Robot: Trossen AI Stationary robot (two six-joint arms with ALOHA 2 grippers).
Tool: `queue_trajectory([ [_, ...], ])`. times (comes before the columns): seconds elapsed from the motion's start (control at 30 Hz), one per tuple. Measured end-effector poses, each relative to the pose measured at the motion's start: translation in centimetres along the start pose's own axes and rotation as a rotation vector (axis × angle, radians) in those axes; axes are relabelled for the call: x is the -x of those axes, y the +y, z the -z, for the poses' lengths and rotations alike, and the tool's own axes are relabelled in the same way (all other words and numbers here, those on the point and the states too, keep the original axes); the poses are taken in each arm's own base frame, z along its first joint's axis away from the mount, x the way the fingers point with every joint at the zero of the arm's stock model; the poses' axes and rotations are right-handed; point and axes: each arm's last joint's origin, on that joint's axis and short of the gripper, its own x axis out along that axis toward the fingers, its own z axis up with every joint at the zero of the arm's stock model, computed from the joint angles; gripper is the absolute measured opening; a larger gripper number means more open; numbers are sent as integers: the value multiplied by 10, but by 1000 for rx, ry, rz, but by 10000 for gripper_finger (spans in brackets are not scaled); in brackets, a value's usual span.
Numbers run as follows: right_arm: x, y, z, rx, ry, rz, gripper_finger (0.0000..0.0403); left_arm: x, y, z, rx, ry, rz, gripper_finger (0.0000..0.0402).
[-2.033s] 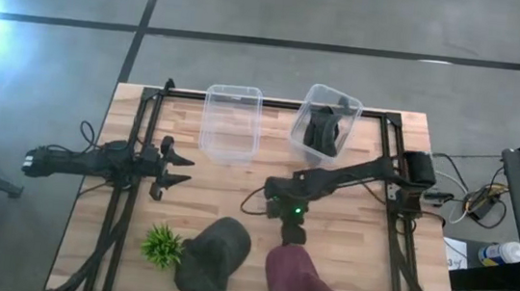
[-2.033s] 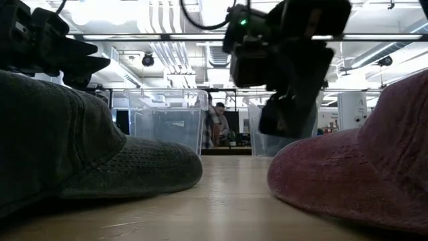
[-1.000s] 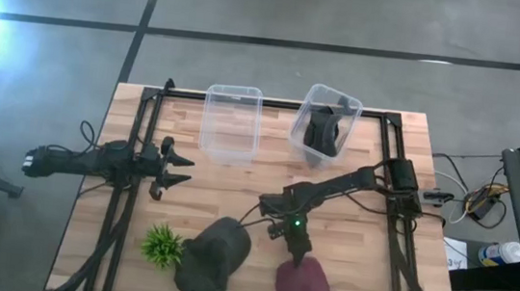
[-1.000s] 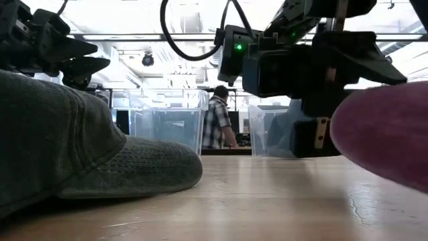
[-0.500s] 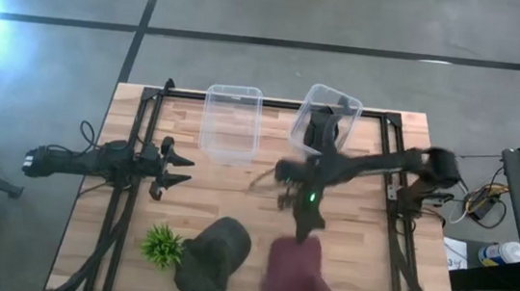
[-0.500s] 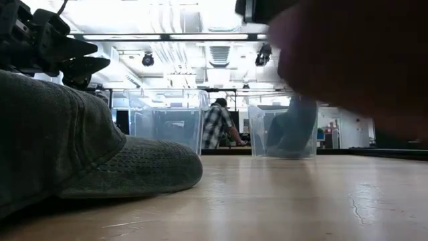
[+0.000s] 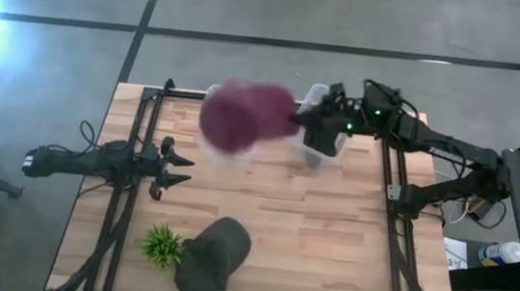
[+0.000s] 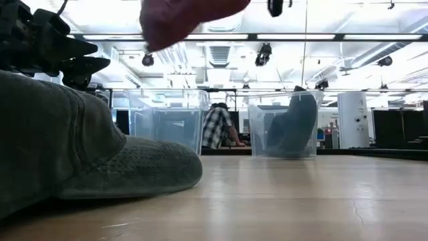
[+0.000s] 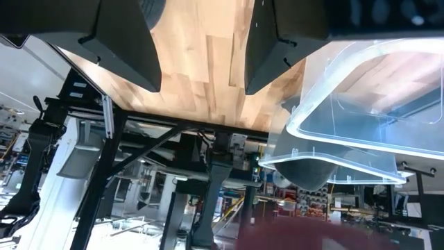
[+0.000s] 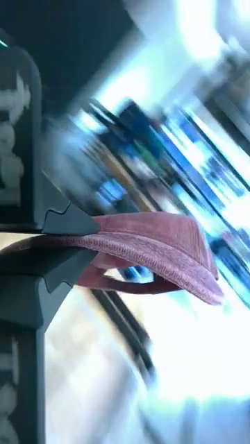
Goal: Pick & Place hat
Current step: Put the red cap into the left transparent bin, then put the black cap into the right transparent bin
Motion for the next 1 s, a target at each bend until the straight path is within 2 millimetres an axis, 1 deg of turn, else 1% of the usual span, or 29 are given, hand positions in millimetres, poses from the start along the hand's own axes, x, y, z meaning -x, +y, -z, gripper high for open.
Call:
queue_trajectory([
  [0.07,-2,-6,-1,-21,-77,124,12,0,0,0,0,-1,0,202],
  [0.13,-12,-18,2,-67,-88,209,12,0,0,0,0,-1,0,202],
  [0.27,-45,-49,15,-228,-66,339,12,0,0,0,0,-3,0,202],
  [0.37,-73,-64,15,-276,-46,371,12,0,0,0,0,-4,0,202],
  [0.47,-98,-76,13,-293,-25,408,12,0,0,0,13,-6,0,202],
  [0.6,-130,-90,13,-245,38,465,21,0,0,0,22,-6,1,202],
  [0.7,-149,-98,14,-223,120,481,55,0,0,-1,25,-7,1,202],
  [0.8,-165,-104,15,-208,193,460,105,0,0,-1,27,-8,1,202],
  [0.83,-169,-103,15,-199,198,449,123,0,0,-1,27,-9,1,202],
  [0.9,-176,-96,13,-153,204,413,156,0,0,-1,40,-9,1,202],
  [0.97,-178,-81,7,-61,214,353,186,0,0,-1,77,-12,3,202],
  [1.0,-176,-73,4,-13,234,327,198,0,0,-2,115,-17,7,202],
])
